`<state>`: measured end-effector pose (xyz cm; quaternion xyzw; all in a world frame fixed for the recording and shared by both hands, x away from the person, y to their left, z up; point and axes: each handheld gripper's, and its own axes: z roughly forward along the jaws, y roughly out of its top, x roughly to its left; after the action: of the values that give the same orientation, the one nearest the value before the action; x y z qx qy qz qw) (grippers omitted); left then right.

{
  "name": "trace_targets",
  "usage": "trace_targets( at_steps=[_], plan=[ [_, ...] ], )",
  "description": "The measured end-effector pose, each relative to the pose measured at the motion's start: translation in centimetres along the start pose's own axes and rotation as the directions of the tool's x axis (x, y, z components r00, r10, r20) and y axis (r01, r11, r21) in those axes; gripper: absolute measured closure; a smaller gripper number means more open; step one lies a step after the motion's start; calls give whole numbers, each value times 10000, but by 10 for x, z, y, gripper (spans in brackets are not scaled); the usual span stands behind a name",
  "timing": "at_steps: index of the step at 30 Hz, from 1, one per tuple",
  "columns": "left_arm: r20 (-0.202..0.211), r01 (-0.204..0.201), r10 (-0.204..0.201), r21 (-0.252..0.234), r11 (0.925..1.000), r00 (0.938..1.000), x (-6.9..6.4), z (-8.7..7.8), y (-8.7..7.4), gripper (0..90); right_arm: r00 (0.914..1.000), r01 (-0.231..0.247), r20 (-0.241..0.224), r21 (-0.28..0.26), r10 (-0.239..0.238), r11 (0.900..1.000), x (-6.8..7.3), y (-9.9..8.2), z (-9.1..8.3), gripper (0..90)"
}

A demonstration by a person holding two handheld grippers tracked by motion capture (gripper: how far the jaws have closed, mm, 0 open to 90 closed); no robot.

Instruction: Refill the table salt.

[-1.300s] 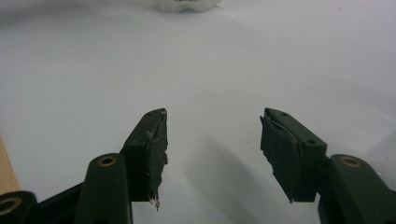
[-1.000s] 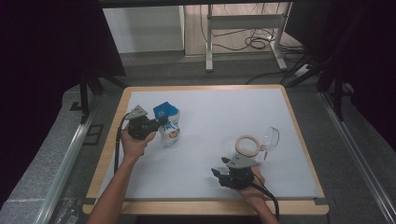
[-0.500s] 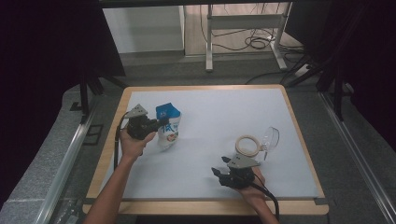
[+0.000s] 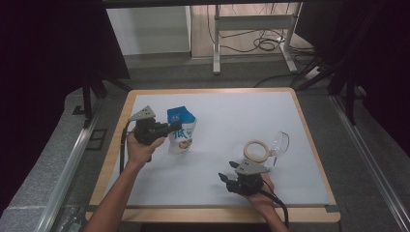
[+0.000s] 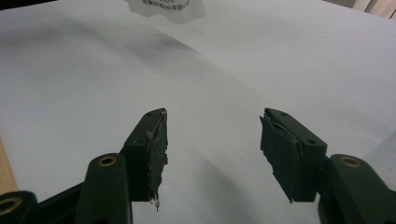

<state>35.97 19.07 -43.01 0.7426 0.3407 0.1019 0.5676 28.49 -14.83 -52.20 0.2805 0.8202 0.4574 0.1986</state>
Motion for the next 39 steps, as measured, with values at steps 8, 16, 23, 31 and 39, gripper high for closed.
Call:
trace_targets(
  at_steps=[8, 16, 23, 31, 39],
  plan=[
    [488, -250, 248, 24, 9997, 9985, -20, 9, 10, 900, 9991, 307, 276, 103, -310, 9995, 6, 4, 7, 385],
    [869, -454, 443, 107, 9989, 9952, -33, 19, 13, 900, 9962, 611, 603, 167, -620, 9980, 12, 13, 18, 356],
    [1100, -501, 483, 135, 9987, 9928, -42, 26, 15, 900, 9936, 779, 800, 250, -796, 9967, 13, 14, 23, 353],
    [1259, -540, 519, 132, 9985, 9907, -49, 30, 16, 900, 9916, 752, 1033, 279, -777, 9968, 11, 14, 26, 353],
    [1392, -645, 622, 119, 9978, 9883, -56, 32, 18, 900, 9908, 802, 1077, 223, -821, 9965, 21, 19, 29, 348]
  ],
)
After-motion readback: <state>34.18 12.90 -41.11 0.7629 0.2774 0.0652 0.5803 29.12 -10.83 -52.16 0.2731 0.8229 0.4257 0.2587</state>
